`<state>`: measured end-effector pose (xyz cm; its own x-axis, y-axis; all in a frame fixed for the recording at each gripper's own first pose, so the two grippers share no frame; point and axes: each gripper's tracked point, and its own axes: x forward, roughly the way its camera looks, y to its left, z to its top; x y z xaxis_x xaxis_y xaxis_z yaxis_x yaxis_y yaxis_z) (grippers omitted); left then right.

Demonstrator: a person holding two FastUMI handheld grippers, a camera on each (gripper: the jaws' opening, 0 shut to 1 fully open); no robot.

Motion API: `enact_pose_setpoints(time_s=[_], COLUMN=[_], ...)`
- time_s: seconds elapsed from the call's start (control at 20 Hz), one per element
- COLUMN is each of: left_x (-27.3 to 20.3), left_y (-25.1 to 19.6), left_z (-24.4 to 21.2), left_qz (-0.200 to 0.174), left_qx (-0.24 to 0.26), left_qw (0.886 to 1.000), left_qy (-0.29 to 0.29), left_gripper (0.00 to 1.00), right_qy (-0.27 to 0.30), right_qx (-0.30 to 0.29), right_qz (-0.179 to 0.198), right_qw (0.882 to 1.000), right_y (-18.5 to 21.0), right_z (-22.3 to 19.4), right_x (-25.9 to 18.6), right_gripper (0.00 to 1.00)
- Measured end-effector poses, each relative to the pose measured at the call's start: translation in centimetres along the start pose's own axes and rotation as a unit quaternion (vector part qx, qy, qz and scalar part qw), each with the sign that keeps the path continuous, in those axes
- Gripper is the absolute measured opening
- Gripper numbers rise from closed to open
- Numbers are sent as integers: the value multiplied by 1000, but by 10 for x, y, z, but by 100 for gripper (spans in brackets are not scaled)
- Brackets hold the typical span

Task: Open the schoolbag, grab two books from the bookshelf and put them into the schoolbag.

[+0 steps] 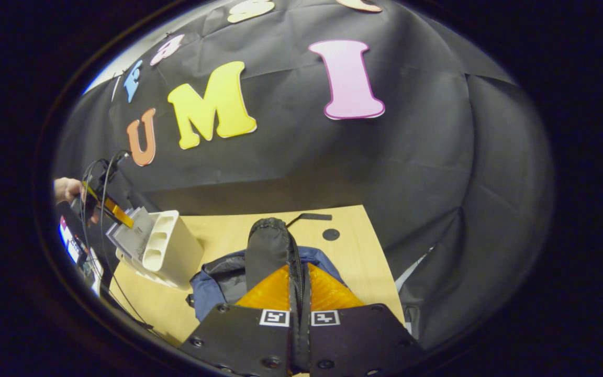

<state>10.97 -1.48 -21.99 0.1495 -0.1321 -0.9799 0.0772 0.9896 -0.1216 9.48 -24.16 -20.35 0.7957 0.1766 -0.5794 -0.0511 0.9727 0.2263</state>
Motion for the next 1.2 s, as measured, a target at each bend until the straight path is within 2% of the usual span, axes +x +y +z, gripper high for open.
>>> enact_pose_setpoints(time_s=[0.25,0.35,0.5,0.6,0.65,0.75,0.8,0.85,1.0,1.05,1.2], left_x=[38,48,50,53,55,59,58,59,47,37,-4], left_y=[12,17,16,14,15,16,15,15,22,26,22], left_z=[-17,-19,-13,-13,-13,-14,-13,-15,-12,-12,-9], left_qz=[13,27,37,48,54,59,60,61,81,89,79], left_qx=[-61,-61,-44,-44,-39,-36,-40,-42,-38,-28,2], left_qw=[996,995,996,995,995,995,995,995,993,994,996], left_qy=[60,69,66,72,73,73,73,74,71,64,34], left_gripper=[99,98,93,81,72,69,64,54,48,47,47], right_qy=[4,4,5,5,4,3,3,3,3,3,1], right_qx=[21,20,22,19,18,17,18,19,18,17,16], right_qz=[4,6,9,9,10,11,11,12,11,11,12], right_qw=[1000,1000,1000,1000,1000,1000,1000,1000,1000,1000,1000], right_y=[-7,-8,-9,-10,-9,-9,-9,-10,-10,-9,-5], right_z=[-6,-7,-7,-7,-6,-7,-8,-8,-9,-9,-7], right_x=[1,3,4,4,4,5,6,6,7,7,5], right_gripper=[1,3,1,3,3,1,1,3,1,3,1])
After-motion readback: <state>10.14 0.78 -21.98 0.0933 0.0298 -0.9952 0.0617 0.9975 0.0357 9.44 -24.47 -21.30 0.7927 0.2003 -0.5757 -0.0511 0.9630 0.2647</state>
